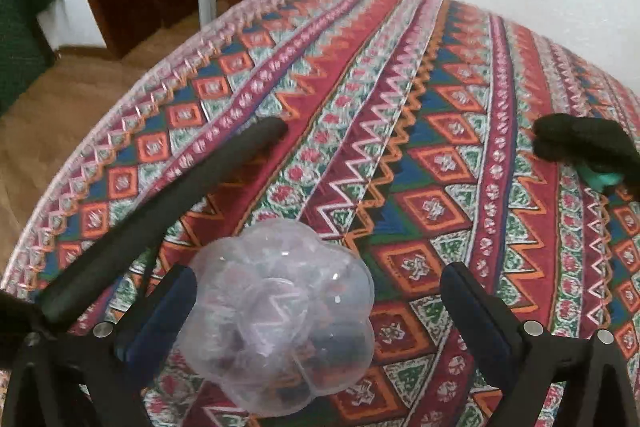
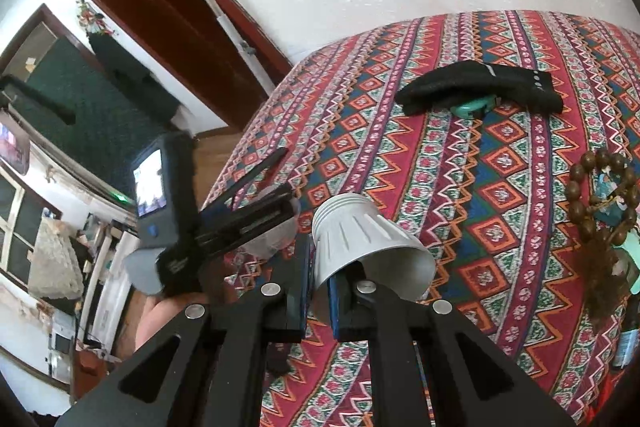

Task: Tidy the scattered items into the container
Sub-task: 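Grasp the clear flower tray with the left gripper while the right grasps the white lamp shade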

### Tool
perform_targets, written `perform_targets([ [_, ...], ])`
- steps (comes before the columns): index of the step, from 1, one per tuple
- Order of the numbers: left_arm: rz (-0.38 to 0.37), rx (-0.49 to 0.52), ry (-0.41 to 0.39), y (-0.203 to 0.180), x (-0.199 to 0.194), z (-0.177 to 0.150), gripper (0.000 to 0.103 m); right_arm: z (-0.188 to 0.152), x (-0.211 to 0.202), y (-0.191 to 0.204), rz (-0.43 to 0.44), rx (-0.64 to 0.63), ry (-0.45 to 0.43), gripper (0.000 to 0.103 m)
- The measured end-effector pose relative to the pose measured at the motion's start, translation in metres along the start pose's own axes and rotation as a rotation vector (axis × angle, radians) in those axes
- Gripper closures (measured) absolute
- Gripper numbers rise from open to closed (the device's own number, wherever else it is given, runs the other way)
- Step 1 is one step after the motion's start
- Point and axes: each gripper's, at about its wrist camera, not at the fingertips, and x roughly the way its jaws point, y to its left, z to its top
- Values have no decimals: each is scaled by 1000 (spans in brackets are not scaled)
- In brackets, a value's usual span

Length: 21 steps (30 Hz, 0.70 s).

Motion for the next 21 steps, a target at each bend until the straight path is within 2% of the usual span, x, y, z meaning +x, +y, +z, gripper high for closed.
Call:
perform_targets([
  [2, 21, 13, 23, -3, 7, -1, 3, -1, 1, 5, 4, -13, 4, 93],
  [5, 11, -5, 80, -5, 18, -7, 2, -3, -1, 9, 15, -22, 6, 93],
  [8, 127, 63, 85, -18, 26, -14, 0, -3, 0, 9, 26, -18, 9, 93],
  [12, 168, 68, 91, -21, 28, -13, 0, -4, 0, 6, 32, -11, 10, 93],
  [16, 210, 51, 110, -24, 29, -11, 0, -7, -4, -2, 29, 6, 8, 92],
  [21, 249, -48, 171, -17, 38, 0, 0, -9, -9, -17, 26, 54, 10, 92],
])
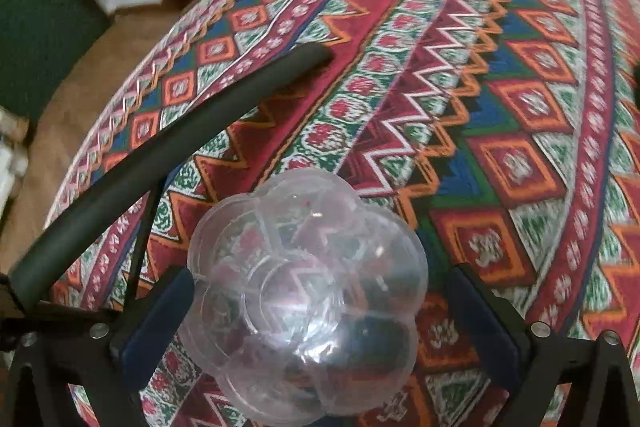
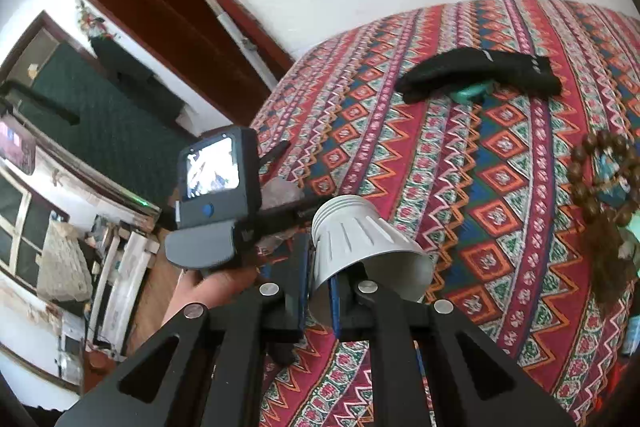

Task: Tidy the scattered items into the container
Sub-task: 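Grasp the clear flower tray with the left gripper while the right grasps the white lamp shade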

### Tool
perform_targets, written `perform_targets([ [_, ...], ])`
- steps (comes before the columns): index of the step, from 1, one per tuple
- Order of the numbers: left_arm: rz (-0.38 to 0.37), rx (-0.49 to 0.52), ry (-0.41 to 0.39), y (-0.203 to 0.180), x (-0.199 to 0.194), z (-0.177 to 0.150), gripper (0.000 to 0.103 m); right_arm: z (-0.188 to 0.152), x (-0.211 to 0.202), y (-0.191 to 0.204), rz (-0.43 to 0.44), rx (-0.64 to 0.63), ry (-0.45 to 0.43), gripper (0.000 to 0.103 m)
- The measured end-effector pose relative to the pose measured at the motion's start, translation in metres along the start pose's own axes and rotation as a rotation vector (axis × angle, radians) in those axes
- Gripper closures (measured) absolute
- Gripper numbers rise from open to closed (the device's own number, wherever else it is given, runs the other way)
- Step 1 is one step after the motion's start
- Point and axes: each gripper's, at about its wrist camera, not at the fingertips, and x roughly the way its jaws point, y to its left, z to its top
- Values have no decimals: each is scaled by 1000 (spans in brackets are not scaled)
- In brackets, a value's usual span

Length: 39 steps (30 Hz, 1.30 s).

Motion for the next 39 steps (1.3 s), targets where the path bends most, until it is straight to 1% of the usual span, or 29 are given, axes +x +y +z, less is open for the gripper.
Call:
perform_targets([
  [4, 9, -106, 36, 10, 10, 16, 0, -3, -8, -9, 0, 16, -8, 91],
  [8, 48, -165, 52, 8, 16, 26, 0, -8, -19, -14, 4, 20, -14, 90],
  [10, 58, -203, 80, 8, 21, 29, 0, -10, -27, -16, 3, 18, -26, 89],
  [11, 50, -207, 97, 5, 20, 29, 1, -11, -31, -18, 3, 17, -32, 89],
  [13, 20, -182, 119, -4, 16, 26, 1, -11, -43, -20, 6, 17, -52, 89],
  [15, -6, -117, 115, -24, 9, 18, 1, -9, -53, -21, 8, 11, -71, 88],
  [17, -52, -61, 90, -45, -3, 7, 1, -8, -63, -22, 9, 6, -92, 87],
  [19, -108, 32, 50, -70, -18, -6, 1, -6, -71, -23, 10, 5, -110, 86],
  [21, -162, 79, 20, -76, -31, -12, 1, -5, -75, -23, 11, 4, -120, 84],
  [22, -173, 86, 8, -73, -36, -13, 1, -4, -75, -24, 8, 8, -118, 82],
  [24, -165, 76, -13, -61, -41, -13, 0, -1, -70, -25, -2, 7, -102, 79],
  [27, -137, 83, -19, -45, -33, -9, 0, 2, -47, -26, -69, 1, -57, 69],
  [28, -154, 83, -3, -43, -27, -8, 0, 3, -35, -28, -99, 12, -35, 61],
  [29, -179, 76, 12, -42, -22, -7, 0, 4, -25, -30, -124, 15, -18, 55],
  [30, -204, 69, 27, -40, -17, -6, 0, 5, -15, -31, -148, 16, -3, 54],
  [31, -223, 66, 40, -40, -13, -6, 0, 6, -5, -32, -172, 17, 12, 54],
  [33, -218, 75, 44, -44, -15, -5, 0, 8, 17, -35, -221, 20, 45, 54],
  [37, -141, 124, -24, -48, -26, -3, 0, 13, 51, -41, -244, 26, 101, 54],
  [39, -125, 139, -28, -50, -22, 1, 0, 13, 66, -48, -282, 26, 141, 76],
])
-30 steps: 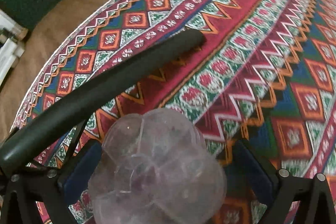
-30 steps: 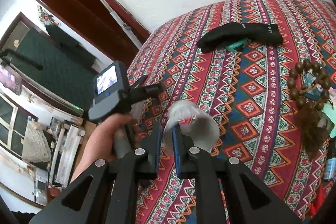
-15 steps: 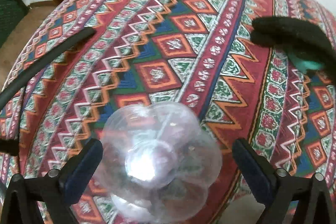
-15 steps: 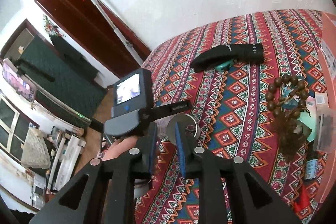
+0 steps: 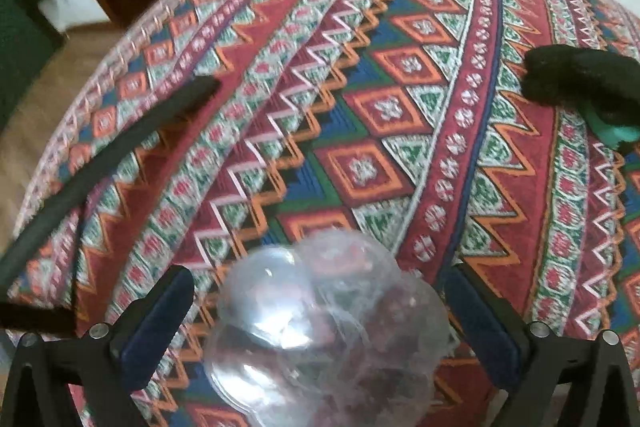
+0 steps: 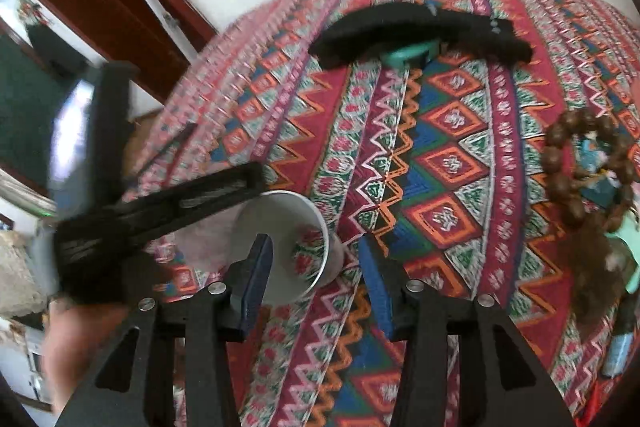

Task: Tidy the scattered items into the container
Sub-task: 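Grasp the clear flower tray with the left gripper while the right grasps the white lamp shade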

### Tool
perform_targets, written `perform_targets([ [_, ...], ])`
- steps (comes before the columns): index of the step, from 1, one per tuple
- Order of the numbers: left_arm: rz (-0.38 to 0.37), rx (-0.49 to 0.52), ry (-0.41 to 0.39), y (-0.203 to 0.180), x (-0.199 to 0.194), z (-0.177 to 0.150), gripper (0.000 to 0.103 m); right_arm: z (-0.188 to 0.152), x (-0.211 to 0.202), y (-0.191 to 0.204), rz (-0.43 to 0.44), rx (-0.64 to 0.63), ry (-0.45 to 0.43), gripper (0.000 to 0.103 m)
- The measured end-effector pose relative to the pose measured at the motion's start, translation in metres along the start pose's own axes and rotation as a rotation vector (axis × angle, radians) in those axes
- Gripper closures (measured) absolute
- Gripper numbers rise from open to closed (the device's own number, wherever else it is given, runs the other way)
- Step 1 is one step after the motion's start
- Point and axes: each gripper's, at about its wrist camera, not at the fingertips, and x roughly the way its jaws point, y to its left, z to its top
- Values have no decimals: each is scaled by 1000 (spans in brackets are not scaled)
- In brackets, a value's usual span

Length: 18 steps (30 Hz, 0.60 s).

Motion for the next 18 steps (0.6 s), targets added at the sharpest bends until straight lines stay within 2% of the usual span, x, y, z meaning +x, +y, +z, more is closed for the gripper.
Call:
perform_targets([
  [1, 1, 6, 15, 0, 3, 0, 0, -1, 9, -1, -28, 4, 28, 96],
  [3, -18, -10, 50, 2, 12, -6, 0, -5, 17, -5, -41, 7, 41, 97],
  [7, -69, -106, 55, 12, 13, -13, 0, -13, 10, -9, -21, 10, 25, 97],
  [11, -70, -77, 6, 7, 6, -26, 0, -20, 5, -11, -16, 3, 20, 98],
  [13, -96, -72, -19, 10, 4, -33, 3, -21, 2, -9, -19, -8, 9, 98],
  [18, -160, -78, -24, 25, -11, -54, 4, -32, -23, -5, -18, -22, -36, 98],
])
